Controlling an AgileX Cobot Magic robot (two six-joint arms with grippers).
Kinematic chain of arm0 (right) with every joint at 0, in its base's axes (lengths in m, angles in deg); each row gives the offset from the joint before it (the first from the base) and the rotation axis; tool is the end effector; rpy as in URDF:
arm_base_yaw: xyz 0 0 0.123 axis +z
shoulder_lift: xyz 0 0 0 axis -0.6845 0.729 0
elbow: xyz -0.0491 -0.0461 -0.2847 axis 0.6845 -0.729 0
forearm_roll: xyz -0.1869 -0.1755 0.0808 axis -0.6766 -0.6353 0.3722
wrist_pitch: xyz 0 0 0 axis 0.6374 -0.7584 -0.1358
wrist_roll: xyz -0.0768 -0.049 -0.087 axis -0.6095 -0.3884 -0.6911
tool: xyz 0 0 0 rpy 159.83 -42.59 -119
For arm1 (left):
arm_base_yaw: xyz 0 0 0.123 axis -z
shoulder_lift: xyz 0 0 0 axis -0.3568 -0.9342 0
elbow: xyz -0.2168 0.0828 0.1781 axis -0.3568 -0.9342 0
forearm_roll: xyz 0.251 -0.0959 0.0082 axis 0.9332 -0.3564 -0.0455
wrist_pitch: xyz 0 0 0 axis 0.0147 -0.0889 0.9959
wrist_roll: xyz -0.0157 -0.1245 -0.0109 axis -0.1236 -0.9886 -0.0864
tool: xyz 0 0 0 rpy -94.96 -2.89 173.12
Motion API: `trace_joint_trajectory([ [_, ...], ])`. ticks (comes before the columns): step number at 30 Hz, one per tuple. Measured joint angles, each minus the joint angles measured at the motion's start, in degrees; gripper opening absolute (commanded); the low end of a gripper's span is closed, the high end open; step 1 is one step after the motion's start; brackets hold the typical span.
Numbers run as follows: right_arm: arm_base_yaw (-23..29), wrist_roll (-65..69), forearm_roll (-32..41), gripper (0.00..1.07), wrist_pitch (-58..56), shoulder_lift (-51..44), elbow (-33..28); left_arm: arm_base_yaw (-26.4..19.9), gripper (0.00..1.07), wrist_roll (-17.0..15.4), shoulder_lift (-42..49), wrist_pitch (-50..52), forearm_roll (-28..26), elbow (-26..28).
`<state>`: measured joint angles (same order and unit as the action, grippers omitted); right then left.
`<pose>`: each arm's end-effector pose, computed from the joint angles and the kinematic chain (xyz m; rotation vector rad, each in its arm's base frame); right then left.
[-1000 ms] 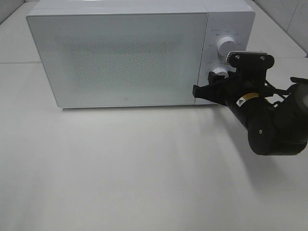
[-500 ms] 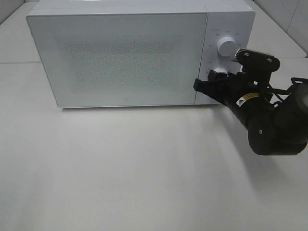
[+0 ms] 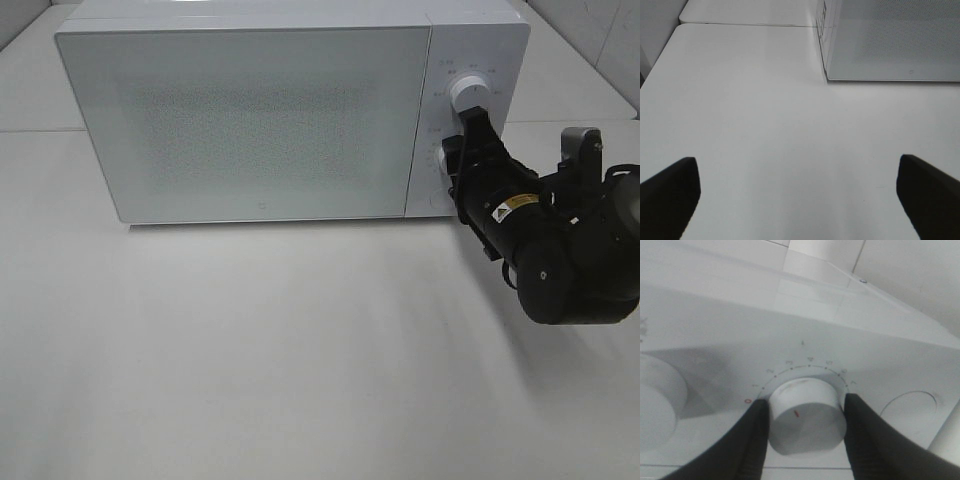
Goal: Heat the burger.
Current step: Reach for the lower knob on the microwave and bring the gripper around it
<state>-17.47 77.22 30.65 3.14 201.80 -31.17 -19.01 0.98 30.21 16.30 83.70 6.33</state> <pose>0.3573 0.1226 0.0948 1.0055 1.4804 1.0071 0.0340 -0.0046 0.2718 0.0266 2.0216 -0.0643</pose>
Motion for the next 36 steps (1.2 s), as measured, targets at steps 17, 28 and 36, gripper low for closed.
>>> trace_joint_trajectory([
  [17, 0.0, 19.8, -0.2, 0.17, 0.1, 0.0, -0.1, 0.0, 1.0, 0.0, 0.0, 0.0, 0.0, 0.0],
  [28, 0.0, 34.9, -0.2, 0.17, 0.2, 0.0, -0.1, 0.0, 1.0, 0.0, 0.0, 0.0, 0.0, 0.0],
  [36, 0.0, 35.0, -0.2, 0.24, 0.2, 0.0, -0.2, 0.0, 1.0, 0.0, 0.0, 0.0, 0.0, 0.0],
])
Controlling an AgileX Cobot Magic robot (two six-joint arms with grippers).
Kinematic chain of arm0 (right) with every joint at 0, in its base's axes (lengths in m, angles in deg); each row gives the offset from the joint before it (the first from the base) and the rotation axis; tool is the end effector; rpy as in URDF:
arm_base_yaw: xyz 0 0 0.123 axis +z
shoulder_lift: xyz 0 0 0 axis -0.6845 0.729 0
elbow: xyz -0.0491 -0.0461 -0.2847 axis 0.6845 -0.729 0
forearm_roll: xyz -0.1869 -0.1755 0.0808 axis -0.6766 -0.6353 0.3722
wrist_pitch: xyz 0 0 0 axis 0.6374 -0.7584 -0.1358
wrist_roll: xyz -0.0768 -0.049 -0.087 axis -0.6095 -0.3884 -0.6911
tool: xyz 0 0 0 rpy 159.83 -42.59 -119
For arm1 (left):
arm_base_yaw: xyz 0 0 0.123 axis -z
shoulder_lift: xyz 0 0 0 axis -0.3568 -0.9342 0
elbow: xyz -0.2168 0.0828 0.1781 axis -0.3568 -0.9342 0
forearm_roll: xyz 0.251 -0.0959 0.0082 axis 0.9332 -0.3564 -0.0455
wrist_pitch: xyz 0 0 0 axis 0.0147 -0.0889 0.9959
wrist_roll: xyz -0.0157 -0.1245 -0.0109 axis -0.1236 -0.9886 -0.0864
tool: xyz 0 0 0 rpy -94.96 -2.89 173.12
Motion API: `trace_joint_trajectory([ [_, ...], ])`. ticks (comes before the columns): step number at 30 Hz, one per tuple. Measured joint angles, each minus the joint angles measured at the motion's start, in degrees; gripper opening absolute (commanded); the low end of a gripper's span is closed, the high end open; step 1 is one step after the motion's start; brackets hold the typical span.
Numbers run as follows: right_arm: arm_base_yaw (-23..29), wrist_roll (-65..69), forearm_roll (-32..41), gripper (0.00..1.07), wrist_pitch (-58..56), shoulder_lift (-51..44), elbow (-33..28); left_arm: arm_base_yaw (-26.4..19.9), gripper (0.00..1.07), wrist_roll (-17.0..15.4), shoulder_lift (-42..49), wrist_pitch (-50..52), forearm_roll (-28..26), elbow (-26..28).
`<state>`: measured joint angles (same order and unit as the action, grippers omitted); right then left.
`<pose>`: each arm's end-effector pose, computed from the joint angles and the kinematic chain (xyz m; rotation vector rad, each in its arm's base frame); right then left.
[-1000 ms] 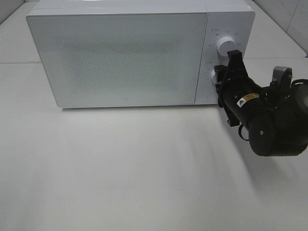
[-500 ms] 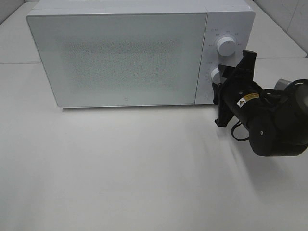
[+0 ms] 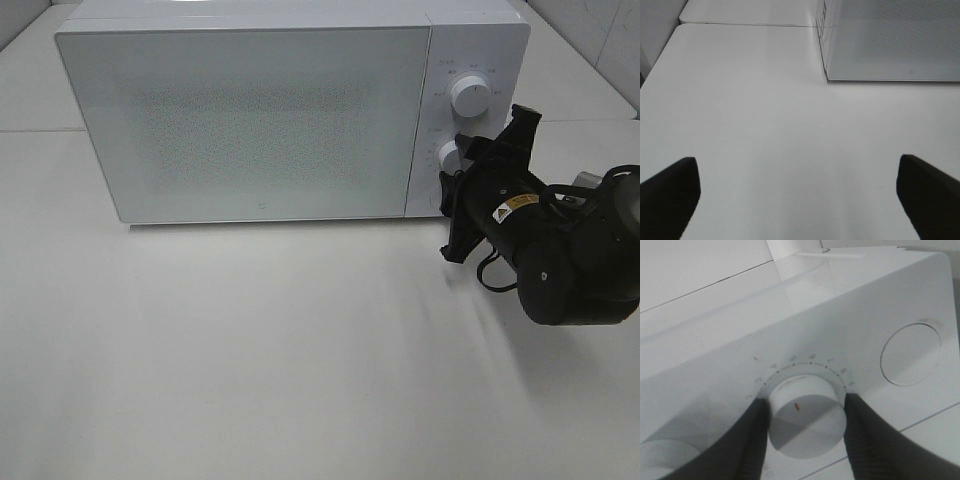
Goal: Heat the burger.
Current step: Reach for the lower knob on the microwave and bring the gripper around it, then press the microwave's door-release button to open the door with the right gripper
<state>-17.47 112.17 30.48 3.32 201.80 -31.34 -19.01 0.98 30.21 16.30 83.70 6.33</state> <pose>0.3566 0.1226 0.0946 1.4992 1.1908 1.4280 0.0340 -0.0046 0.2718 0.0266 2.0216 -0.0643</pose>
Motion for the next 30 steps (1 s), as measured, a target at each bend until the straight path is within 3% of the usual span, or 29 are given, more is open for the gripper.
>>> trace_joint_trajectory([
  [3, 0.0, 0.0, 0.0, 0.25, 0.0, 0.0, 0.0, 0.0, 1.0, 0.0, 0.0, 0.0, 0.0, 0.0],
  [5, 0.0, 0.0, 0.0, 0.34, 0.0, 0.0, 0.0, 0.0, 1.0, 0.0, 0.0, 0.0, 0.0, 0.0],
  [16, 0.0, 0.4, -0.1, 0.48, 0.0, 0.0, 0.0, 0.0, 1.0, 0.0, 0.0, 0.0, 0.0, 0.0],
  [18, 0.0, 0.9, -1.5, 0.56, 0.0, 0.0, 0.0, 0.0, 1.0, 0.0, 0.0, 0.0, 0.0, 0.0],
  [30, 0.1, 0.9, -4.1, 0.64, -0.2, 0.0, 0.2, 0.0, 1.0, 0.0, 0.0, 0.0, 0.0, 0.0],
])
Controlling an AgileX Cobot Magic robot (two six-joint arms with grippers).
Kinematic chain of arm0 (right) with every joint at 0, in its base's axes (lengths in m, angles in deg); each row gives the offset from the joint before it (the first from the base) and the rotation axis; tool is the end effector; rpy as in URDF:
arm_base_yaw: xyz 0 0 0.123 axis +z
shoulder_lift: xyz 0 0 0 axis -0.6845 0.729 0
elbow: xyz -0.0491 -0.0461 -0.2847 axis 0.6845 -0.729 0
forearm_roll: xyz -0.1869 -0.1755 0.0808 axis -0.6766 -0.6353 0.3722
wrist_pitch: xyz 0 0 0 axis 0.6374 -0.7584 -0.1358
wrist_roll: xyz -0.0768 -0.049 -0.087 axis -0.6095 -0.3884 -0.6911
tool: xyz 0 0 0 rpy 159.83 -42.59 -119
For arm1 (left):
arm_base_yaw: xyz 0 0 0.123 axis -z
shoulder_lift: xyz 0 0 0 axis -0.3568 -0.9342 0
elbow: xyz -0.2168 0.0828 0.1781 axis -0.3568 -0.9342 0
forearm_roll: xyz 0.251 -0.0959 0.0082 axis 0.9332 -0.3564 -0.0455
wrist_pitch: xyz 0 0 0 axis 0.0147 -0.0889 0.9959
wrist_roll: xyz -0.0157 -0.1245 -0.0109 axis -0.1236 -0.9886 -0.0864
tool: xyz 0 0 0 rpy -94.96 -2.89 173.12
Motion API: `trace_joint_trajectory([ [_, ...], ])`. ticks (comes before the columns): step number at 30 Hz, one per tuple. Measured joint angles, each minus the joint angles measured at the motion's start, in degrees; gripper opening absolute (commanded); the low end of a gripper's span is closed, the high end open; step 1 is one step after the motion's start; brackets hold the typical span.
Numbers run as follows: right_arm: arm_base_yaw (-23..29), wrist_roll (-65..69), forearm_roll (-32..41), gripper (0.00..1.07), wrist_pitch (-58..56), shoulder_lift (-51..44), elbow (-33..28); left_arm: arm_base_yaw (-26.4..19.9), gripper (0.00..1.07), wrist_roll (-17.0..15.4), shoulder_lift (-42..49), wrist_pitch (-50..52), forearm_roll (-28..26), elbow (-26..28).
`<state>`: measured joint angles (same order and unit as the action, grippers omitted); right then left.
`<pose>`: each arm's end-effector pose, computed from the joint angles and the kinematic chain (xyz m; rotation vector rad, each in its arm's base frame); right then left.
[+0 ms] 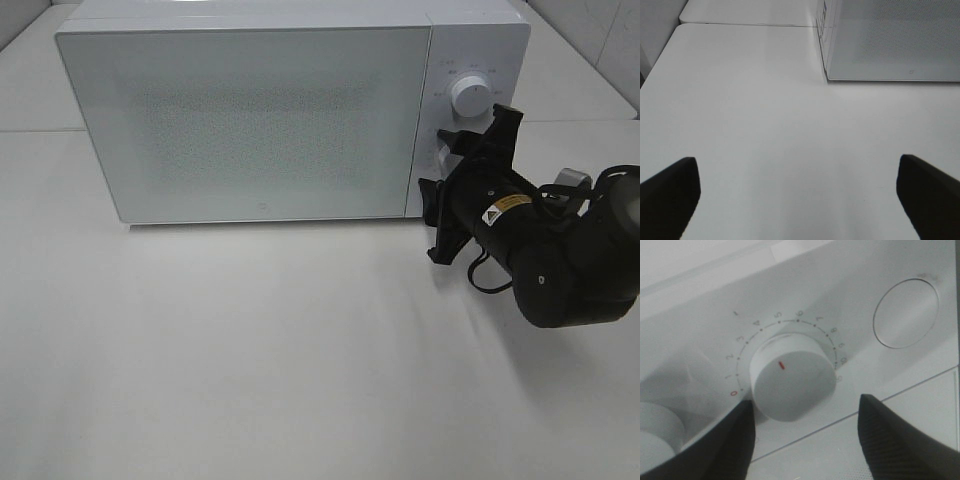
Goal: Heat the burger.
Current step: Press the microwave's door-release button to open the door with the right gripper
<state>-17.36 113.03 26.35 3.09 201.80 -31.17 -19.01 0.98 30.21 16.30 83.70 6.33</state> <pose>0.3561 0.1320 0.0955 1.4650 1.2521 1.4761 0.0340 -0.0046 0.2718 0.0266 2.0216 -0.0643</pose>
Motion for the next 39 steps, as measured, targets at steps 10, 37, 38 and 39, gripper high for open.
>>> trace_joint_trajectory([
  [10, 0.0, 0.0, 0.9, 0.7, 0.1, -0.9, -1.9, 0.0, 1.0, 0.0, 0.0, 0.0, 0.0, 0.0],
  [37, 0.0, -39.8, 2.8, 0.7, 0.1, -28.3, -21.6, 0.0, 1.0, 0.0, 0.0, 0.0, 0.0, 0.0],
  [38, 0.0, -45.6, 2.8, 0.7, -1.0, -31.9, -22.6, 0.0, 1.0, 0.0, 0.0, 0.0, 0.0, 0.0],
  [39, 0.0, -45.6, 2.8, 0.7, -1.0, -31.9, -22.6, 0.0, 1.0, 0.0, 0.0, 0.0, 0.0, 0.0],
])
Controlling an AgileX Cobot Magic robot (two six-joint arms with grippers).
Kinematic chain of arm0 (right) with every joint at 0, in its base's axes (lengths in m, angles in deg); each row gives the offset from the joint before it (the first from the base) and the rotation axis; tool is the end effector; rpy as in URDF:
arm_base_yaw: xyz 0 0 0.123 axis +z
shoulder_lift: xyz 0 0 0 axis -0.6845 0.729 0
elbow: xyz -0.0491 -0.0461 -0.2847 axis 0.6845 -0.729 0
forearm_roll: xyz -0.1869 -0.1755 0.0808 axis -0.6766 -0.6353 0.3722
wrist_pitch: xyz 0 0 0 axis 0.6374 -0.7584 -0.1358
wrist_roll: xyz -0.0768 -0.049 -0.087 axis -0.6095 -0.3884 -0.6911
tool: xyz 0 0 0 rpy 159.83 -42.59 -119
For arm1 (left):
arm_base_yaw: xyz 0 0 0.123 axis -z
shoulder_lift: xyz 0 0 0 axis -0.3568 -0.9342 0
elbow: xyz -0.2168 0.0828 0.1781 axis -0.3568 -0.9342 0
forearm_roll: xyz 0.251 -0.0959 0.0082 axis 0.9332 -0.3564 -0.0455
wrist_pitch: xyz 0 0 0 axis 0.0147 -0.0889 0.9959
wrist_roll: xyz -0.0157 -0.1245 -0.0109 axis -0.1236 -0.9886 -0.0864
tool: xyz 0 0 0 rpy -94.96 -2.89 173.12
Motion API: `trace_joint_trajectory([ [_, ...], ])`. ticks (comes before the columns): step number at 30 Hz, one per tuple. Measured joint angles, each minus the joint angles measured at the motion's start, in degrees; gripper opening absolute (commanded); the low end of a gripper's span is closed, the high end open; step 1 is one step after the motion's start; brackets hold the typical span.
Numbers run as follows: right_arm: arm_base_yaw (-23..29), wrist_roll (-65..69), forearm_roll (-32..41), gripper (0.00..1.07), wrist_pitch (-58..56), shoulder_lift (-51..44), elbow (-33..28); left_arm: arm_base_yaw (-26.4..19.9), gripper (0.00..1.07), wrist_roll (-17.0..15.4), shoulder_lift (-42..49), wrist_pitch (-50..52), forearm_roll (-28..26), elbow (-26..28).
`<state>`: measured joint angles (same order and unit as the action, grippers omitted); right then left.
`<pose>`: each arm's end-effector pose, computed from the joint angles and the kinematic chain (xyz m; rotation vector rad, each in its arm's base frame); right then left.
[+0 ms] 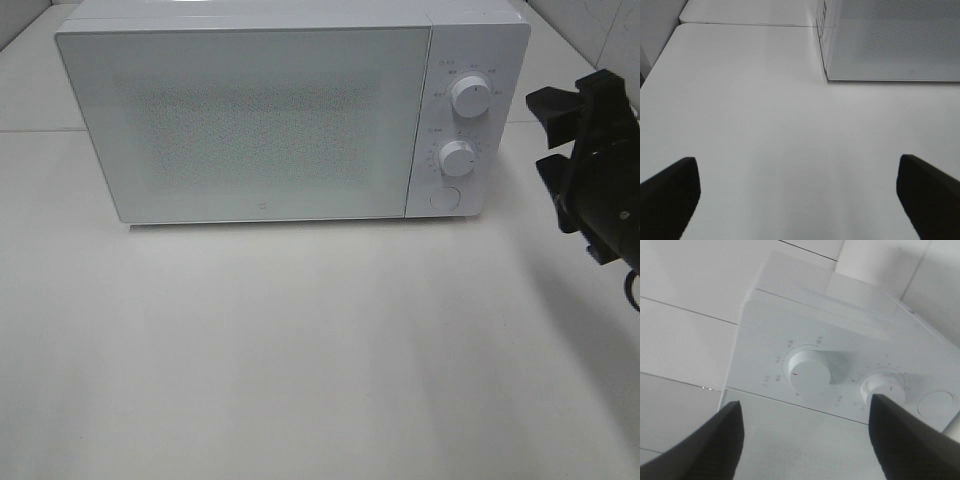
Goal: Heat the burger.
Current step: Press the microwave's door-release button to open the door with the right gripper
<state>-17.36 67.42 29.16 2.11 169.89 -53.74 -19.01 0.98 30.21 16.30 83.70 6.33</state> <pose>0.2566 0.0782 0.1829 0.8110 1.4178 0.9944 0.0340 -0.0046 0.2718 0.0266 2.0216 -0.0643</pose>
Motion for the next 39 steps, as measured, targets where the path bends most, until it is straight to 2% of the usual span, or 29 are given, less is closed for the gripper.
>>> trace_joint_trajectory([
  [2, 0.0, -9.0, 0.0, 0.7, -5.6, -5.9, -0.5, 0.0, 1.0, 0.0, 0.0, 0.0, 0.0, 0.0],
  [5, 0.0, -11.9, 0.0, 0.7, -8.4, -8.0, -0.5, 0.0, 1.0, 0.0, 0.0, 0.0, 0.0, 0.0],
  [6, 0.0, -19.5, 0.0, 0.7, -15.1, -12.1, -0.5, 0.0, 1.0, 0.0, 0.0, 0.0, 0.0, 0.0],
  [8, 0.0, -23.5, 0.0, 0.7, -18.0, -13.8, -0.3, 0.0, 1.0, 0.0, 0.0, 0.0, 0.0, 0.0],
  [10, 0.0, -39.8, 0.1, 0.7, -34.9, -20.3, 2.3, 0.0, 1.0, 0.0, 0.0, 0.0, 0.0, 0.0],
  [13, 0.0, -43.4, 0.1, 0.7, -39.8, -21.7, 3.4, 0.0, 1.0, 0.0, 0.0, 0.0, 0.0, 0.0],
  [14, 0.0, -52.0, 0.2, 0.7, -49.4, -23.8, 5.5, 0.0, 1.0, 0.0, 0.0, 0.0, 0.0, 0.0],
  [16, 0.0, -55.1, 0.2, 0.7, -53.0, -24.4, 6.5, 0.0, 1.0, 0.0, 0.0, 0.0, 0.0, 0.0],
  [18, 0.0, -64.4, 0.1, 0.7, -64.5, -25.6, 10.4, 0.0, 1.0, 0.0, 0.0, 0.0, 0.0, 0.0],
  [19, 0.0, -64.4, 0.1, 0.7, -64.5, -25.6, 10.4, 0.0, 1.0, 0.0, 0.0, 0.0, 0.0, 0.0],
  [21, 0.0, -71.5, -2.3, 0.7, -77.8, -25.9, 15.2, 0.0, 1.0, 0.0, 0.0, 0.0, 0.0, 0.0],
  [25, 0.0, -72.5, -6.4, 0.7, -84.9, -25.9, 17.6, 0.0, 1.0, 0.0, 0.0, 0.0, 0.0, 0.0],
  [27, -0.3, -69.7, -12.1, 0.7, -89.4, -25.9, 19.3, 0.0, 1.0, 0.0, 0.0, 0.0, 0.0, 0.0],
  [29, -1.0, -67.7, -14.1, 0.7, -91.0, -25.9, 19.8, 0.0, 1.0, 0.0, 0.0, 0.0, 0.0, 0.0],
  [30, -3.6, -63.5, -17.6, 0.7, -94.1, -25.9, 20.7, 0.0, 1.0, 0.0, 0.0, 0.0, 0.0, 0.0],
  [32, -5.0, -61.1, -19.1, 0.73, -95.5, -25.9, 21.1, 0.0, 1.0, 0.0, 0.0, 0.0, 0.0, 0.0],
  [33, -9.1, -57.7, -21.8, 0.75, -98.8, -25.9, 22.3, 0.0, 1.0, 0.0, 0.0, 0.0, 0.0, 0.0],
  [34, -9.1, -57.7, -21.8, 0.75, -98.8, -25.9, 22.3, 0.0, 1.0, 0.0, 0.0, 0.0, 0.0, 0.0],
  [35, -10.7, -56.0, -22.9, 0.81, -100.7, -25.9, 23.1, 0.0, 1.0, 0.0, 0.0, 0.0, 0.0, 0.0],
  [36, -14.9, -54.4, -24.0, 0.86, -105.1, -25.9, 24.4, 0.0, 1.0, 0.0, 0.0, 0.0, 0.0, 0.0],
  [38, -16.8, -54.1, -24.1, 0.87, -107.3, -25.9, 24.9, 0.0, 1.0, 0.0, 0.0, 0.0, 0.0, 0.0],
  [39, -20.2, -53.5, -24.0, 0.88, -110.6, -26.0, 25.4, 0.0, 1.0, 0.0, 0.0, 0.0, 0.0, 0.0],
])
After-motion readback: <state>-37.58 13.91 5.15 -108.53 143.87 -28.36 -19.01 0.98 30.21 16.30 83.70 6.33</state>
